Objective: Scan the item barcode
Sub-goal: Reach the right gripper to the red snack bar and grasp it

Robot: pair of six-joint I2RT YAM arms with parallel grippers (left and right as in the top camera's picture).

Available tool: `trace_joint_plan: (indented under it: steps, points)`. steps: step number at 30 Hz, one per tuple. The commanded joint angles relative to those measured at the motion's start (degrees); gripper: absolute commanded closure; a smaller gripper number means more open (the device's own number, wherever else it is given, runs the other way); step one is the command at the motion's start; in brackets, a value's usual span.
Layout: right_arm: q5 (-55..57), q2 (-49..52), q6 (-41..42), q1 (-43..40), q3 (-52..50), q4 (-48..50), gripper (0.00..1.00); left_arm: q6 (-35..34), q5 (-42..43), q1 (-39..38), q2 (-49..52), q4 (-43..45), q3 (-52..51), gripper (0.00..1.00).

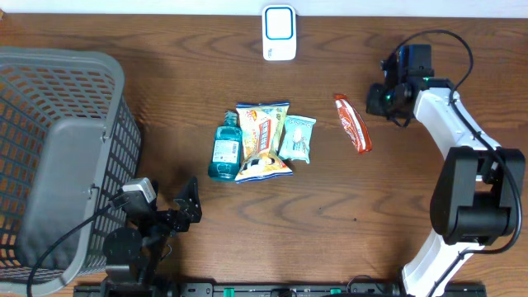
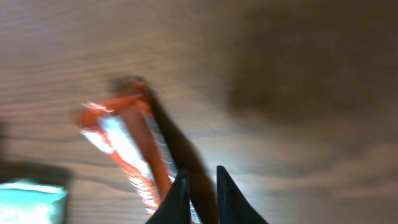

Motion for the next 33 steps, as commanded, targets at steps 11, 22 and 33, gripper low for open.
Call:
trace_joint_plan:
  steps: [11, 22, 33]
  points:
    - [0.2, 4.9, 3.5, 1.0, -0.5, -14.9, 0.91, -0.7, 0.7, -0.2, -0.1, -0.2, 0.1, 0.02]
    - [-29.9, 5.1, -7.7, 5.0, -1.0, -23.6, 0.99, -0.7, 0.7, -0.2, -0.1, -0.2, 0.1, 0.02]
    - [-19.5, -0.9, -0.6, 3.9, -0.6, -20.8, 0.99, -0.7, 0.7, -0.2, -0.1, -0.2, 0.1, 0.02]
